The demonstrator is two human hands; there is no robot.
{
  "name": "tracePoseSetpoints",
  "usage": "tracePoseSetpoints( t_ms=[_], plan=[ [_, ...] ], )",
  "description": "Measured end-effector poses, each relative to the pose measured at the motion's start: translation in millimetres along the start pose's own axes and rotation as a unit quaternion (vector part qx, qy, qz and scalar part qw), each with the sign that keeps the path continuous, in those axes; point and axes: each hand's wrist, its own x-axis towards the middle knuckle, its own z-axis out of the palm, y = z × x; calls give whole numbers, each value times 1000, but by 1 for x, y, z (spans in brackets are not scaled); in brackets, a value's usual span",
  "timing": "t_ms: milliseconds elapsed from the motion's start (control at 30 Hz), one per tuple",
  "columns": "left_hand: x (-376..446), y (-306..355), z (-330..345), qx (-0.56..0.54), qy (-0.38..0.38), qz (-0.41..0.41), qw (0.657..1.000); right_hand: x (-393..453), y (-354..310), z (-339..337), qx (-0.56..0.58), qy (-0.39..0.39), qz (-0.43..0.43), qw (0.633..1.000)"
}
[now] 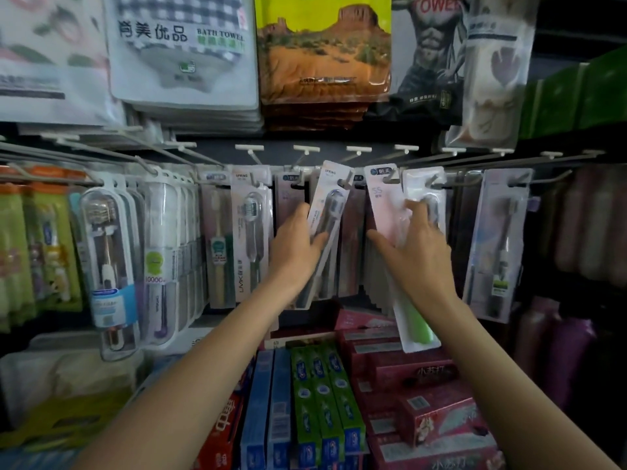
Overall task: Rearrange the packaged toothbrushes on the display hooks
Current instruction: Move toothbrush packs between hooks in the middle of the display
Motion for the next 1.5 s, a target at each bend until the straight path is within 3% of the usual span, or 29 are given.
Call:
tracePoseSetpoints(
  t_ms=[133, 200, 300, 433, 567, 633, 733, 967, 1067, 1200, 1333, 1500],
  plan=[
    [-10, -1, 2, 30, 14, 1, 999, -7, -1, 12, -66, -29, -17, 997],
    [-31, -5, 2, 54, 56, 63, 995, -21, 3, 17, -85, -36, -13, 996],
    [-61, -20, -8, 68, 106, 166, 978, -45, 5, 27, -76, 15, -47, 996],
    [-79, -48, -39, 108, 142, 184, 967, -56, -15, 47, 18, 49, -154, 987],
    [-86, -80, -81, 201, 184, 144, 951, -64, -67, 68, 177, -34, -183, 966],
    [-91, -96, -101, 258, 191, 120, 939, -73, -92, 88, 244, -110, -171, 948],
    [-91, -114, -122, 326, 183, 105, 921, -78, -124, 129, 239, -173, -134, 946],
    [-80, -132, -134, 382, 158, 152, 898, -38, -165, 200, 128, -107, 0, 986],
    [-83, -138, -136, 379, 165, 167, 895, -26, -160, 209, 98, -118, 12, 988],
    [-87, -144, -136, 368, 149, 171, 902, -23, -163, 197, 211, -157, 55, 963],
    [-92, -148, -133, 362, 111, 129, 916, -30, -178, 182, 281, -135, 65, 948],
    [-97, -148, -138, 371, 119, 127, 912, -41, -183, 148, 272, -162, 50, 947]
  ],
)
